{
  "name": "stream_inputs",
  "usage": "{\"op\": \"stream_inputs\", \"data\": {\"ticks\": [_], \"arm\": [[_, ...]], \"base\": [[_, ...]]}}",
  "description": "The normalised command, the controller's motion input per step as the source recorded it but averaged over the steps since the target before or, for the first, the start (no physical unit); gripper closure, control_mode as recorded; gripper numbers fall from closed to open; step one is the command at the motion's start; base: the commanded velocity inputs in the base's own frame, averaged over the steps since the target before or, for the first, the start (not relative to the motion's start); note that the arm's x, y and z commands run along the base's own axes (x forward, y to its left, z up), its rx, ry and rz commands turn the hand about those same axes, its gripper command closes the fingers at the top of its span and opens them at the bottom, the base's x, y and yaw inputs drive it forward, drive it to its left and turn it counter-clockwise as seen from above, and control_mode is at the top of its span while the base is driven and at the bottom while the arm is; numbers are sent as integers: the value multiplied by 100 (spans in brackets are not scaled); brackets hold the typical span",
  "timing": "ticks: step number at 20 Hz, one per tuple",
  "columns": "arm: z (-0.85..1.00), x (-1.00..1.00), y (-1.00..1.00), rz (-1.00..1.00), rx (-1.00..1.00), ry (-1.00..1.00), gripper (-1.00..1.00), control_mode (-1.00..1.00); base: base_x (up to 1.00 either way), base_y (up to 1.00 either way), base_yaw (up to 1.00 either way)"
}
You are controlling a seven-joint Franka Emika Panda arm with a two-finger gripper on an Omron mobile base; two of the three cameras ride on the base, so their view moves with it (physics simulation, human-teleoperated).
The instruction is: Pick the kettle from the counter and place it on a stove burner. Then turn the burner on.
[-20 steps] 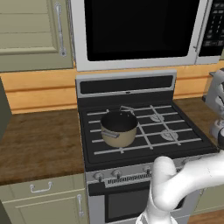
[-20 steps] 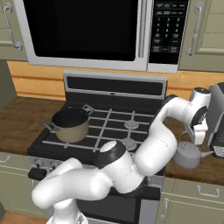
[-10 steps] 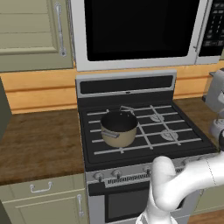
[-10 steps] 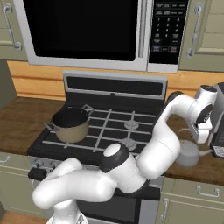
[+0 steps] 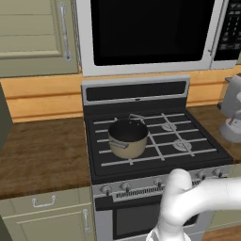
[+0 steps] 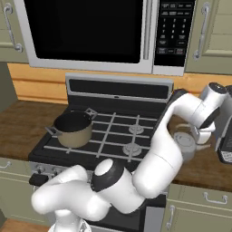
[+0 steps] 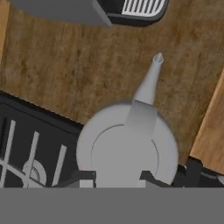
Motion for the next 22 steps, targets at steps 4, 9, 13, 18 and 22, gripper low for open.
{"op": "stream_inputs", "data": {"ticks": [4, 9, 13, 18, 22], "arm": [[41, 0, 100, 0, 0, -7, 100, -100], [25, 0, 100, 0, 0, 0, 100, -100], [17, 7, 100, 0, -2, 4, 100, -100], [0, 32, 99, 0, -1, 12, 100, -100], [0, 29, 83, 0, 0, 11, 100, -100]], "base": [[0, 0, 0], [0, 0, 0], [0, 0, 0], [0, 0, 0], [0, 0, 0]]}}
